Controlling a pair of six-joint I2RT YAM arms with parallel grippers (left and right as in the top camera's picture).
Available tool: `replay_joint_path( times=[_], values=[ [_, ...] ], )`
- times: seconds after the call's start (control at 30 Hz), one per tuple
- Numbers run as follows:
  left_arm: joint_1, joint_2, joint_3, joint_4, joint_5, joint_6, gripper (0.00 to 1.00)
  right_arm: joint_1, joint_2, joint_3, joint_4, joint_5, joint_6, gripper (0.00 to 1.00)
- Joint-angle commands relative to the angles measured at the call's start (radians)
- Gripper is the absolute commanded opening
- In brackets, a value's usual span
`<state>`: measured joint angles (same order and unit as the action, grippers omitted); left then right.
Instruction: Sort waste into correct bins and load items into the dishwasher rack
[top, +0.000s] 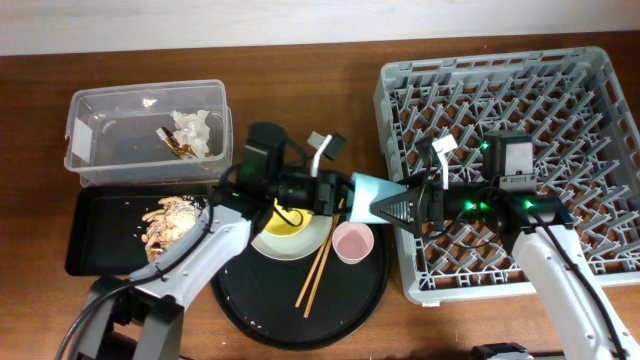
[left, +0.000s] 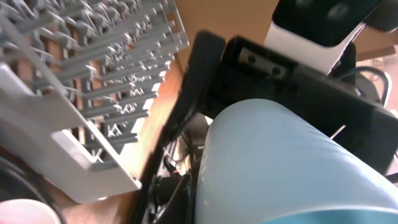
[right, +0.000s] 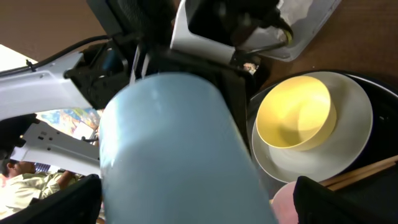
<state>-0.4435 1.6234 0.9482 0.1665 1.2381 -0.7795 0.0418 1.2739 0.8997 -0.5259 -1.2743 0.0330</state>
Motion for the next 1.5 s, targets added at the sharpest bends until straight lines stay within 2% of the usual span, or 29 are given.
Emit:
replay_joint_path(
  times=[0.0,0.07,0.1,0.17,0.2,0.23,0.27,0.3,0.37,0.4,0.47,0.5,0.57,0.67,0.73,0.83,0.97,1.07,1.1,1.13,1.17,1.2,1.3,1.4,1.47],
  values=[
    [-0.006,0.005,0.01,0.005,-0.004,-0.016,0.0,0.013,0.004,0.008,0.003,-0.035,-0.01,0.85],
    [-0.006,0.005,0.01,0.006,-0.005,-0.016,0.0,0.012,0.004,0.008,0.003,-0.035,-0.01,0.77],
    [-0.006,0.005,0.01,0.006,-0.004,-0.017,0.0,0.012,0.004,0.008,0.003,-0.035,-0.01,0.67],
    [-0.006,0.005,0.01,0.006,-0.005,-0.015,0.02,0.012,0.004,0.008,0.003,-0.034,-0.011,0.64],
    [-0.003,0.005,0.01,0.005,-0.005,0.017,0.17,0.012,0.004,0.008,0.003,-0.034,-0.011,0.61],
    [0.009,0.005,0.01,-0.008,-0.008,0.08,0.27,0.012,0.004,0.008,0.003,-0.022,-0.011,0.56],
    [0.04,0.005,0.01,-0.072,-0.031,0.123,0.33,0.012,0.004,0.008,-0.004,0.017,-0.011,0.55],
    [0.058,0.004,0.01,-0.105,-0.035,0.151,0.35,0.012,0.004,0.008,-0.011,0.055,-0.011,0.54],
    [0.172,0.001,0.01,-0.325,-0.099,0.332,0.35,0.009,0.004,0.009,-0.048,0.275,-0.011,0.52],
    [0.258,-0.021,0.01,-0.466,-0.152,0.436,0.35,0.009,-0.005,0.021,-0.105,0.423,-0.011,0.51],
    [0.332,-0.066,0.01,-0.601,-0.233,0.532,0.35,0.009,-0.023,0.068,-0.213,0.561,-0.042,0.51],
    [0.386,-0.126,0.01,-0.732,-0.326,0.6,0.36,0.009,-0.032,0.175,-0.375,0.711,-0.06,0.48],
    [0.457,-0.26,0.01,-0.951,-0.531,0.688,0.36,0.009,-0.032,0.333,-0.549,0.867,-0.059,0.46],
    [0.479,-0.44,0.01,-1.097,-0.834,0.706,0.35,0.009,-0.032,0.523,-0.734,1.163,-0.051,0.46],
    [0.479,-0.496,0.01,-1.143,-0.959,0.706,0.36,-0.05,-0.014,0.53,-0.769,1.208,-0.031,0.46],
    [0.479,-0.493,0.01,-1.148,-0.967,0.706,0.36,-0.196,0.082,0.53,-0.806,1.203,-0.018,0.47],
    [0.479,-0.493,0.01,-1.149,-0.967,0.706,0.36,-0.248,0.28,0.53,-0.81,1.209,-0.018,0.47],
    [0.479,-0.493,0.01,-1.149,-0.966,0.706,0.36,-0.253,0.404,0.53,-0.79,1.212,-0.018,0.52],
    [0.479,-0.493,0.01,-1.149,-0.966,0.706,0.41,-0.253,0.433,0.53,-0.78,1.212,-0.018,0.6],
    [0.479,-0.493,0.01,-1.149,-0.966,0.706,0.5,-0.253,0.445,0.53,-0.776,1.205,-0.018,0.75],
    [0.479,-0.493,0.01,-1.148,-0.966,0.706,0.55,-0.253,0.446,0.53,-0.777,1.181,-0.018,0.9],
    [0.479,-0.493,0.01,-1.147,-0.966,0.706,0.58,-0.253,0.445,0.53,-0.786,1.17,-0.018,0.93],
    [0.462,-0.493,0.01,-1.117,-0.9,0.706,0.57,-0.253,0.375,0.531,-0.806,1.135,-0.018,0.91],
    [0.315,-0.473,0.01,-0.987,-0.887,0.697,0.57,-0.251,0.193,0.531,-0.813,1.073,-0.021,0.92],
    [0.156,-0.379,0.01,-0.861,-0.886,0.627,0.57,-0.251,0.067,0.531,-0.826,1.028,-0.026,0.92]
  ],
)
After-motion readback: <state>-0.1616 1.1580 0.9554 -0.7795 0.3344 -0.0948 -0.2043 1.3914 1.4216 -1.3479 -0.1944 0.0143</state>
